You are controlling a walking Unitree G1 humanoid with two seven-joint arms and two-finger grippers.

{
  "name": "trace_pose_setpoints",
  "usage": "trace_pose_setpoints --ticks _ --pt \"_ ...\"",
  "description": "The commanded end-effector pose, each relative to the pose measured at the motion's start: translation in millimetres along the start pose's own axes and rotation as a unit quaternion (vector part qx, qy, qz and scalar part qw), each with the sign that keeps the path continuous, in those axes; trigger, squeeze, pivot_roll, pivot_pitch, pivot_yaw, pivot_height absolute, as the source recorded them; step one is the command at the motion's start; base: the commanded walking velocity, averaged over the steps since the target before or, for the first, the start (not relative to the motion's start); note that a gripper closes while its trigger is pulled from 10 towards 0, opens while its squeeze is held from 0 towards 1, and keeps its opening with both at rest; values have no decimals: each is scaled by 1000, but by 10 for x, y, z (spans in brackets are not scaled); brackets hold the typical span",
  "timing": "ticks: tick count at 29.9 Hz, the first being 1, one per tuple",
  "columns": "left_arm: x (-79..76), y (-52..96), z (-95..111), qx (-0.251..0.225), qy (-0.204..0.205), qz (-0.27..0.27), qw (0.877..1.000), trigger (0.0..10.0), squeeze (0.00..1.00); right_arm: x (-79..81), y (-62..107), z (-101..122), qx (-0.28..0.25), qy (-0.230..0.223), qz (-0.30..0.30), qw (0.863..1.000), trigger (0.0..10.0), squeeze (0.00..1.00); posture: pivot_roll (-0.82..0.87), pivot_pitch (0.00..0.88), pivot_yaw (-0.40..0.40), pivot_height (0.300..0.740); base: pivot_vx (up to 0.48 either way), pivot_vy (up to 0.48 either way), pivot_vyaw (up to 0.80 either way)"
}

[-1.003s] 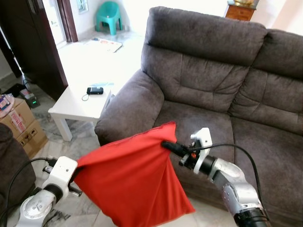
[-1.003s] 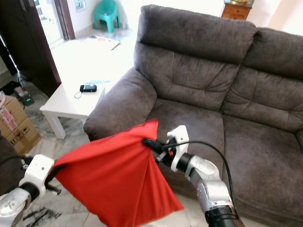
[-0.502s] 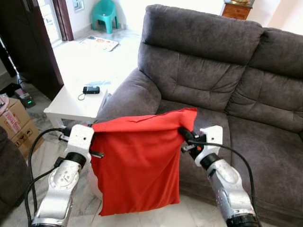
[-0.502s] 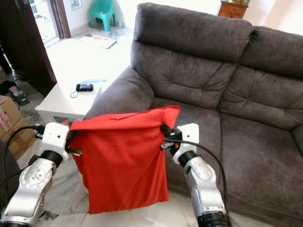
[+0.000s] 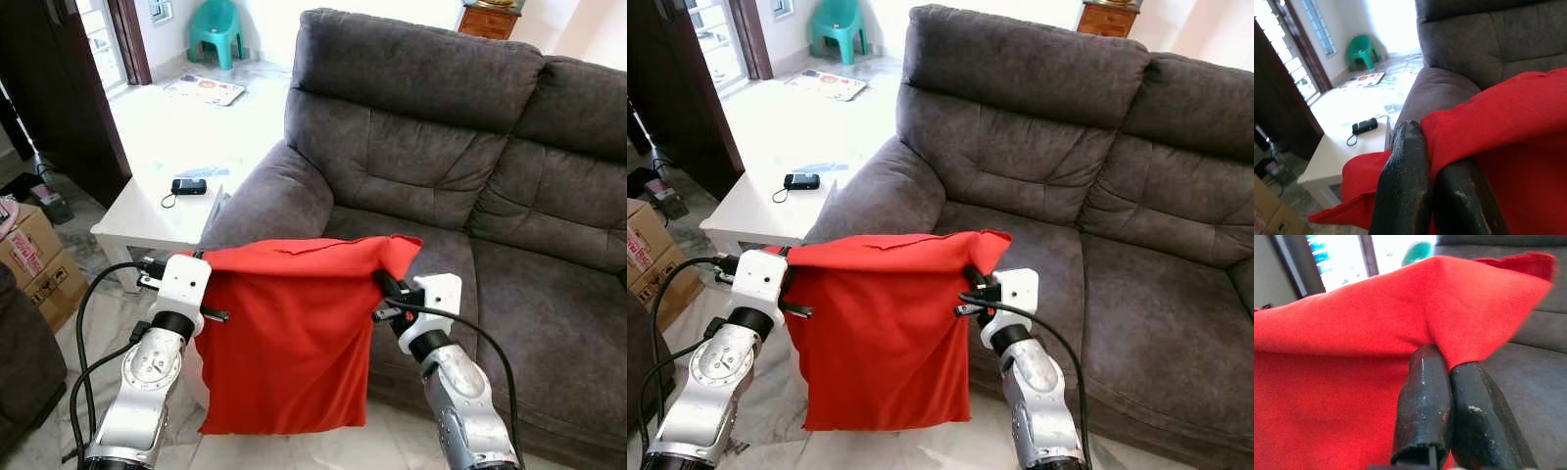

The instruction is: Move the pillow to the sofa from floor

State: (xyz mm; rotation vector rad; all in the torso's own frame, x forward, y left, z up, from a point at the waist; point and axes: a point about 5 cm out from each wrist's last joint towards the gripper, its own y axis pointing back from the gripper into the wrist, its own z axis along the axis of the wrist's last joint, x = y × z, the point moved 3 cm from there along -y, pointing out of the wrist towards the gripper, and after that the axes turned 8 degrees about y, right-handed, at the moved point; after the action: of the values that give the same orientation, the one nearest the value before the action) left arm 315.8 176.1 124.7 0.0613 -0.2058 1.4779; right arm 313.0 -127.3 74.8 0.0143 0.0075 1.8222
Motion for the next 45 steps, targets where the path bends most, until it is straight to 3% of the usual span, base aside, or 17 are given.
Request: trace_pose_setpoints --ticks 1,9,16,24,32,45 --pt "13 -92 210 -53 4 14 998 10000 0 -92 55 5 -15 3 -36 999 10000 0 154 0 -51 740 0 0 0" --pt "-32 -176 215 -56 -1 -9 998 10000 0 -230 183 -188 8 3 -93 996 10000 0 125 0 -10 740 0 0 0" --pt "-107 -262 268 -70 9 -24 997 10000 0 -172 252 -268 15 6 -88 996 10000 0 112 0 -14 740 0 0 0" --pt "-167 -174 152 -58 8 -33 998 10000 0 -142 357 -330 20 8 -87 996 10000 0 115 0 -27 740 0 0 0" --pt "-116 -174 124 -57 11 -14 998 10000 0 -193 288 -225 2 2 -89 996 10000 0 116 0 -55 740 0 0 0" --pt "-111 -177 141 -63 16 -1 998 10000 0 -219 171 -144 -2 7 -83 997 10000 0 143 0 -87 740 0 -292 0"
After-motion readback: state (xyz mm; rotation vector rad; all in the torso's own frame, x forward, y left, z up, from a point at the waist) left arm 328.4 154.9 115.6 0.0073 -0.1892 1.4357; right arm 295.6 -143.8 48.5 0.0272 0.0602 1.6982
